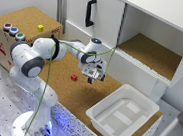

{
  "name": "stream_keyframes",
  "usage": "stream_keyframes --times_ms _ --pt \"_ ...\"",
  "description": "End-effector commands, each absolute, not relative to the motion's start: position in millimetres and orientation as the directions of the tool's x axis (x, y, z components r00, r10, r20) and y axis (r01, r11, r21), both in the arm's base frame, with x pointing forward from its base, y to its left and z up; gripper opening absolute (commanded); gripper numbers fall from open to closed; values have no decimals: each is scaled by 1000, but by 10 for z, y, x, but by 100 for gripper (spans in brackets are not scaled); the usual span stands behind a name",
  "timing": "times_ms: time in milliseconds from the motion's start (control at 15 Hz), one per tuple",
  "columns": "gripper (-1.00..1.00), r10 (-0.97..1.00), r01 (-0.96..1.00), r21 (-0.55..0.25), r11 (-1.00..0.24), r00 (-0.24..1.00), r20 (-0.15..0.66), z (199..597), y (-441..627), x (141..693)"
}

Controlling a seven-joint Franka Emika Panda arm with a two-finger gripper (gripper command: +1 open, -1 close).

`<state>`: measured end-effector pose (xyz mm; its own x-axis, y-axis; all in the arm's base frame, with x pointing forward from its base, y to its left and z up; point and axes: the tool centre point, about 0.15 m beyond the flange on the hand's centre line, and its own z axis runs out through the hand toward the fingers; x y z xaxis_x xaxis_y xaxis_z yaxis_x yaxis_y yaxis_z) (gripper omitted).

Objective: Place the purple block inside the box

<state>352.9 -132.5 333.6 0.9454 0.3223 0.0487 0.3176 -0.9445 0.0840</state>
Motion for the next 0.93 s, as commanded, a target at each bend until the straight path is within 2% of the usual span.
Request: stream_keyframes --times_ms 0,133,333,600,867 --pt "-100 419 415 61 -908 895 153 3797 -2150 3240" --pt "-100 454 448 73 -891 879 147 3730 -2512 3271" --pt "-100 462 462 33 -886 877 129 3571 -3062 3428" --pt "-100 379 385 -21 -923 916 135 3480 -3623 3681" --pt "-100 270 271 -35 -962 962 49 3287 -4179 3858"
